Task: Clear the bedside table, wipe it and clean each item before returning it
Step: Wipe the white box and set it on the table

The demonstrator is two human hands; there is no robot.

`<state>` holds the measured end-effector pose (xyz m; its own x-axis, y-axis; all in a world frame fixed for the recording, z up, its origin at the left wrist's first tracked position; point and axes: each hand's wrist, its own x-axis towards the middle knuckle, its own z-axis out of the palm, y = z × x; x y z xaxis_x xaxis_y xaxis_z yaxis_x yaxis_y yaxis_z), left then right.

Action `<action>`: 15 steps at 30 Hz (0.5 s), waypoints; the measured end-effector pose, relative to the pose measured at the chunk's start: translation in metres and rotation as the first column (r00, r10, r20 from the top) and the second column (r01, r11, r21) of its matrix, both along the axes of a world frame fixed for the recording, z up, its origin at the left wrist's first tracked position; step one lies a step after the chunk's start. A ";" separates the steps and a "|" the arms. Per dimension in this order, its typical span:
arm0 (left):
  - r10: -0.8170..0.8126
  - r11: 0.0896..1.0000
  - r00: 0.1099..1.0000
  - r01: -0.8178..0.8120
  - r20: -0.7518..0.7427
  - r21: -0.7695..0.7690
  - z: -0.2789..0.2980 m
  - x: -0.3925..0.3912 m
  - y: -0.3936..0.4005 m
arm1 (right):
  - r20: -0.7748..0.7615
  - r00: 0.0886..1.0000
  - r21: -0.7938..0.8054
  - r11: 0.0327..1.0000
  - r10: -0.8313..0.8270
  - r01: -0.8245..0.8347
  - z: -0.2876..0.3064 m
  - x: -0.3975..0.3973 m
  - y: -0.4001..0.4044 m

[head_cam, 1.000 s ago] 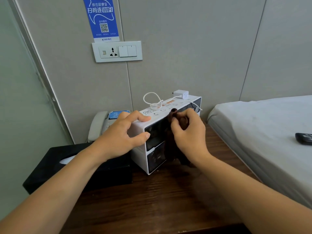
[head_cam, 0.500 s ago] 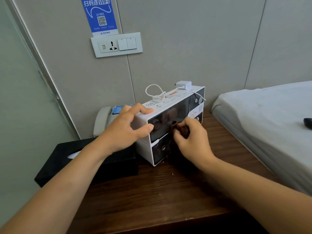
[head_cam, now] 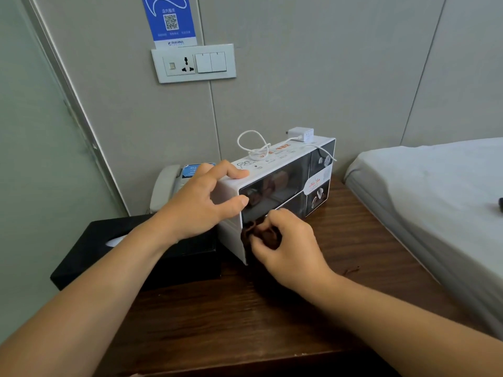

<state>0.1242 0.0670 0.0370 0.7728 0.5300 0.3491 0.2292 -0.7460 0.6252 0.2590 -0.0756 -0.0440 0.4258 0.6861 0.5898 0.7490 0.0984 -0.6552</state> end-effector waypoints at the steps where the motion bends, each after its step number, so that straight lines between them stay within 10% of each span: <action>1: 0.000 1.000 1.000 0.000 -0.002 -0.001 0.000 0.000 0.000 | -0.016 1.000 -0.014 1.000 0.005 -0.005 0.001 0.001 0.000; 6: 0.001 1.000 1.000 -0.001 -0.017 -0.006 0.000 0.000 0.000 | -0.183 0.954 -0.064 0.971 -0.237 0.229 0.007 0.039 0.005; 11: 0.001 1.000 1.000 -0.001 0.007 -0.009 -0.001 0.000 0.002 | 0.041 0.998 -0.032 0.999 0.043 -0.042 0.000 0.003 -0.001; 15: -0.002 1.000 1.000 0.002 -0.015 -0.008 0.001 0.000 0.001 | -0.047 0.989 -0.127 0.983 -0.140 0.134 -0.002 0.042 0.004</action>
<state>0.1237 0.0679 0.0377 0.7789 0.5312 0.3335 0.2372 -0.7417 0.6273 0.3014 -0.0715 -0.0465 0.5504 0.6849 0.4774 0.7121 -0.0865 -0.6968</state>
